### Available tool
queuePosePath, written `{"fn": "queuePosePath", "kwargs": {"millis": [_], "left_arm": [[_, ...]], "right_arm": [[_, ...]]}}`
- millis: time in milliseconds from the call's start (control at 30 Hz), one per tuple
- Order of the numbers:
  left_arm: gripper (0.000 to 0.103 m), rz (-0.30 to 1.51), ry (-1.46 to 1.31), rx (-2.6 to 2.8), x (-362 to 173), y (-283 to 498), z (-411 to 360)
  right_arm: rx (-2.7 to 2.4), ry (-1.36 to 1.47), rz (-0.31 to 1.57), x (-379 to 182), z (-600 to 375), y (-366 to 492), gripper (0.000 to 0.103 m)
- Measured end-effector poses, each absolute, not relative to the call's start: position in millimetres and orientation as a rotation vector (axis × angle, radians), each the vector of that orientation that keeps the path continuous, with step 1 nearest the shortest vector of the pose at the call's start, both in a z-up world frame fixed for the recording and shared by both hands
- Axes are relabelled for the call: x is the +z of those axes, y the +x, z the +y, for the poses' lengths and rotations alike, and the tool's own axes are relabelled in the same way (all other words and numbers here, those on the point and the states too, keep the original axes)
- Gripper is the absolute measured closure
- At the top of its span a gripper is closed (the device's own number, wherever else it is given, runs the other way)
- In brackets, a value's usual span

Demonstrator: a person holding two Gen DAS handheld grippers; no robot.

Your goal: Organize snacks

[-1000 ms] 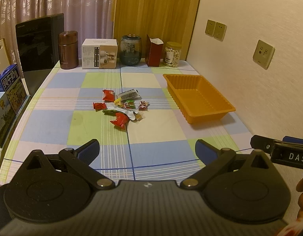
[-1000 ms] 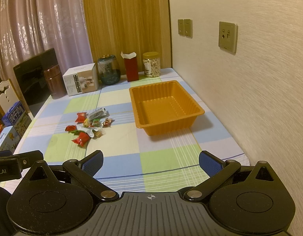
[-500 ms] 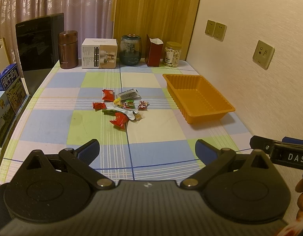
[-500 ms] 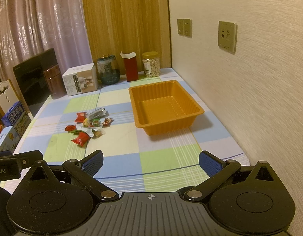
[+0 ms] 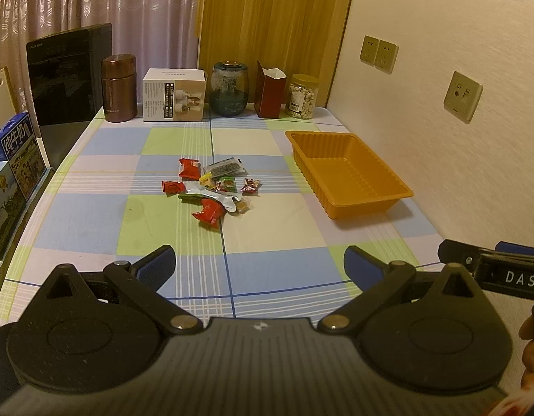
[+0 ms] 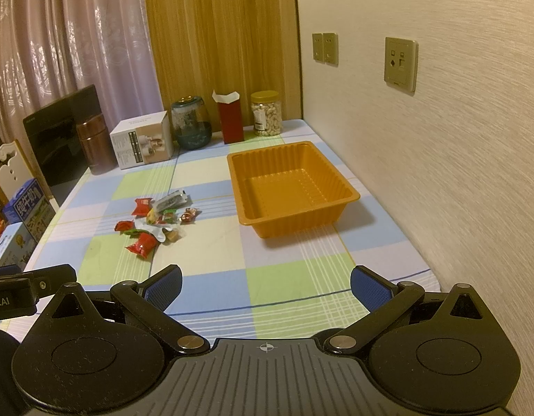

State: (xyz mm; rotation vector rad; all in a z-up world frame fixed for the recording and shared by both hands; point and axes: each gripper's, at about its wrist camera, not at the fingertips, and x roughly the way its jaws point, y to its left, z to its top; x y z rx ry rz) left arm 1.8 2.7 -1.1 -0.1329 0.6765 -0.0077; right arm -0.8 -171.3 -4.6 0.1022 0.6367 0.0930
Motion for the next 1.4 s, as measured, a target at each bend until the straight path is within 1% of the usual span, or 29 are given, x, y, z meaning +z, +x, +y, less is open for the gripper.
{"fn": "queuePosePath", "kwargs": {"millis": [1400], "left_arm": [[0.0, 0.678, -0.139, -0.019, -3.2, 4.2, -0.7]], "right_arm": [[0.09, 0.107, 0.635, -8.2, -174.0, 0.7, 0.0]]}}
